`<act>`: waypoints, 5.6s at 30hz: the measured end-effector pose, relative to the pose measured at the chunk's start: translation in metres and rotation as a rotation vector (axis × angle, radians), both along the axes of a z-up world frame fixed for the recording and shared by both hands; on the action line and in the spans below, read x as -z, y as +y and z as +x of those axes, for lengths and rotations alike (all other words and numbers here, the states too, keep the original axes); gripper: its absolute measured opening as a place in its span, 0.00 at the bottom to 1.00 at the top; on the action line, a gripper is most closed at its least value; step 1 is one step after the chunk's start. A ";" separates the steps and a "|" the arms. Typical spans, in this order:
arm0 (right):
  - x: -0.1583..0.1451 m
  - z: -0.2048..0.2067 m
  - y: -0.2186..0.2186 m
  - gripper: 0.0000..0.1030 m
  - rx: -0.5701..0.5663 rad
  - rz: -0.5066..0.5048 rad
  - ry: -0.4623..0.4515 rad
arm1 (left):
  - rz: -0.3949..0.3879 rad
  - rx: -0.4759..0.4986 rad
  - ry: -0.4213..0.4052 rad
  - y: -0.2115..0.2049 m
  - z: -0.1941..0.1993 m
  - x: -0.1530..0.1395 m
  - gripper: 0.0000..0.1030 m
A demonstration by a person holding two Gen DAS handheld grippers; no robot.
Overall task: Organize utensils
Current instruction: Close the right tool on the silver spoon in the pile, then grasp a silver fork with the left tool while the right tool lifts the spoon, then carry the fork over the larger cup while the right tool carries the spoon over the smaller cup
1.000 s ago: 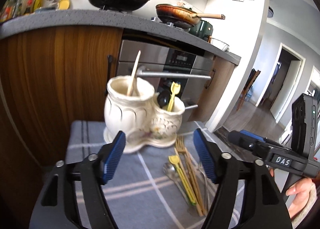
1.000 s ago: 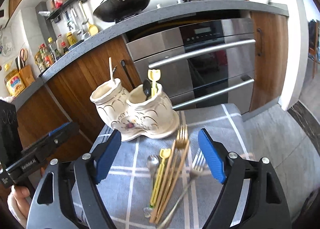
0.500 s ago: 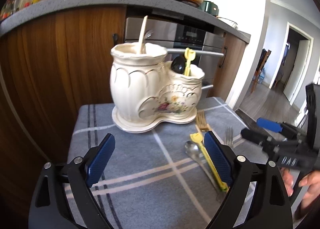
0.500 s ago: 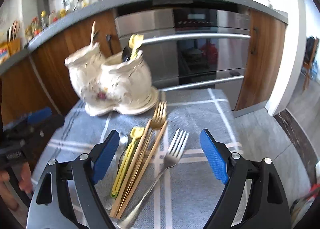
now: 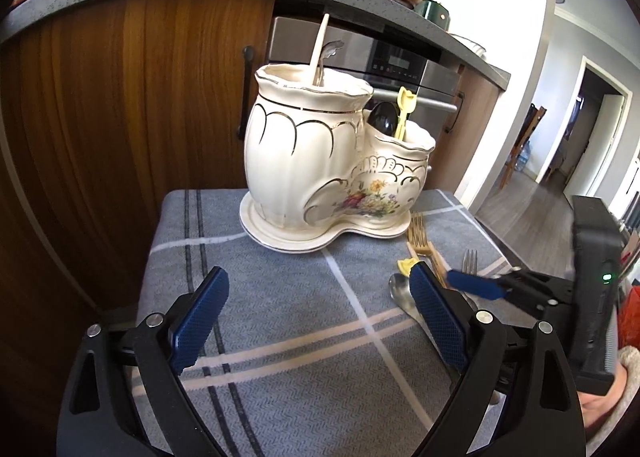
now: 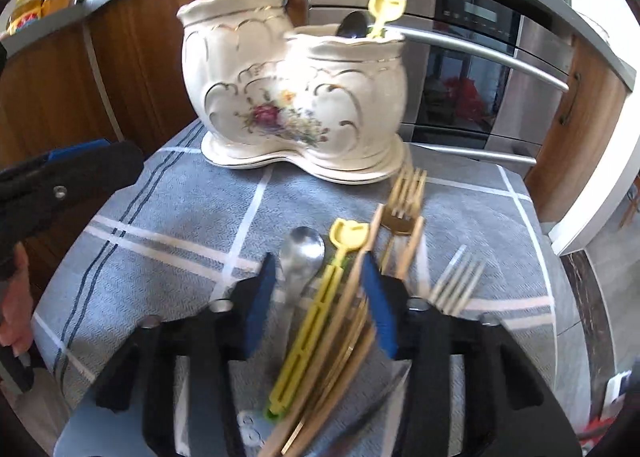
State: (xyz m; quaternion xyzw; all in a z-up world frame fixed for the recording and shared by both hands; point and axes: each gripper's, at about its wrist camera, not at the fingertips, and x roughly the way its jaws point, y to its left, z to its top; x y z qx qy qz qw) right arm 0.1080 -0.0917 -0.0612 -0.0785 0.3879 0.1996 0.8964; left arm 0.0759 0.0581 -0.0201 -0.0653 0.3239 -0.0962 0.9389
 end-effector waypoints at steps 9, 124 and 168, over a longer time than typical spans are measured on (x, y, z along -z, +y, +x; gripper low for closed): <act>0.008 0.017 0.016 0.30 -0.004 -0.024 0.024 | -0.002 0.018 0.004 0.003 -0.004 0.000 0.89; -0.101 -0.042 -0.155 0.27 0.249 0.259 -0.347 | 0.001 0.427 -0.041 -0.141 0.032 -0.028 0.20; -0.128 -0.049 -0.109 0.27 0.196 0.296 -0.419 | 0.215 0.200 -0.232 -0.071 -0.054 -0.105 0.03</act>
